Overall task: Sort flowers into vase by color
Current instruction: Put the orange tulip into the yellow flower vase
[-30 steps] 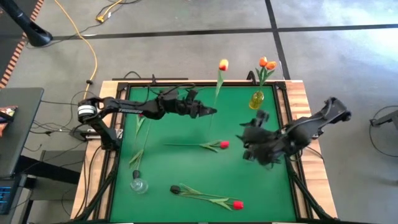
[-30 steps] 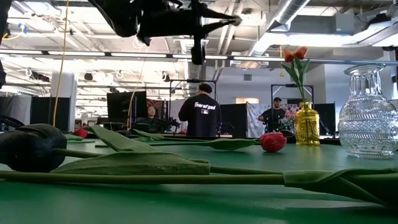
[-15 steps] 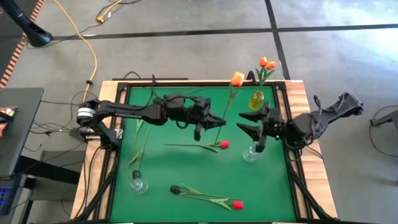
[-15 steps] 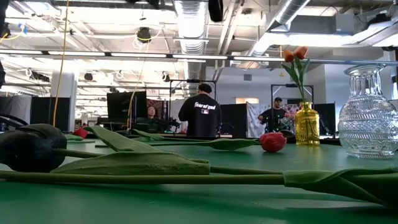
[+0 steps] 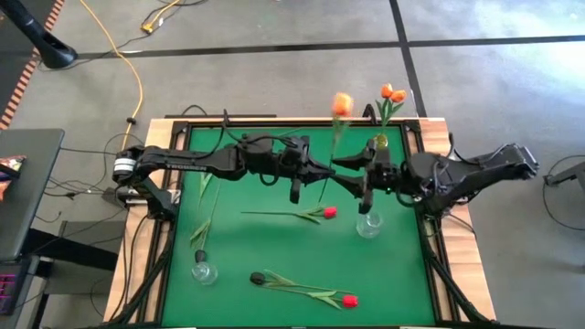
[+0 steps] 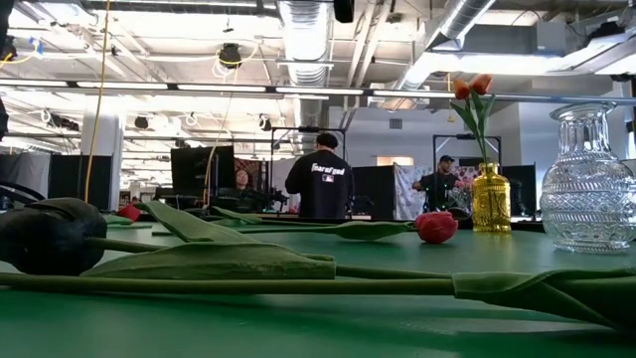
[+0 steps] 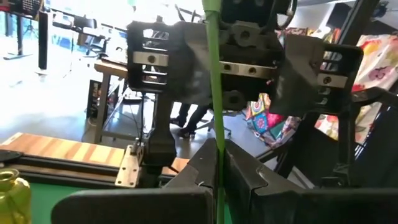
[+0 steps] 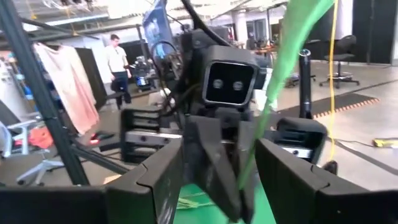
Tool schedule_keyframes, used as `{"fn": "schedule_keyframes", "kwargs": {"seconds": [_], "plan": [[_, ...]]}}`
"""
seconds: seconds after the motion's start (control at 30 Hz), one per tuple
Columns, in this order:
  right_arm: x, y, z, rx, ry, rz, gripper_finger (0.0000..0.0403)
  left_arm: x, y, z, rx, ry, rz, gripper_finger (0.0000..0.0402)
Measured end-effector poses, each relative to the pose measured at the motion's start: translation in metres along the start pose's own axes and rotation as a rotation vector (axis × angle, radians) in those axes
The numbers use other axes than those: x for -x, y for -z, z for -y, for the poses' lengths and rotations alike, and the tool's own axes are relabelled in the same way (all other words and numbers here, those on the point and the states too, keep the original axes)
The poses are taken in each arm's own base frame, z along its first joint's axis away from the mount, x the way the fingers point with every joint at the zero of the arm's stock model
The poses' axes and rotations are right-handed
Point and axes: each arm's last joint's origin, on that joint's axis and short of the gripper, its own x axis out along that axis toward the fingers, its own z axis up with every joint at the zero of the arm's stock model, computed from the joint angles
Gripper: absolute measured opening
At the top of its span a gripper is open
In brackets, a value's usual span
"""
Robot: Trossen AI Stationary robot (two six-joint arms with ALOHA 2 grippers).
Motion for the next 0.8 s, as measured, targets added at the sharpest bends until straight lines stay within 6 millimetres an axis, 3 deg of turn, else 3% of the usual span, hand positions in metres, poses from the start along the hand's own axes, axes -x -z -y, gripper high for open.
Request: {"fn": "schedule_keyframes", "kwargs": {"seconds": [0.43, 0.57, 0.8], "plan": [[-0.009, 0.001, 0.010, -0.017, 0.033, 0.004, 0.0209, 0.000, 0.000, -0.001, -0.017, -0.009, -0.002, 0.0000], [-0.009, 0.001, 0.011, -0.015, 0.038, 0.000, 0.0162, 0.000, 0.000, -0.002, -0.020, -0.025, 0.002, 0.0000], [-0.013, 0.003, 0.013, -0.009, 0.052, -0.009, 0.0044, 0.001, 0.000, -0.004, -0.029, -0.075, 0.011, 0.0011]]}}
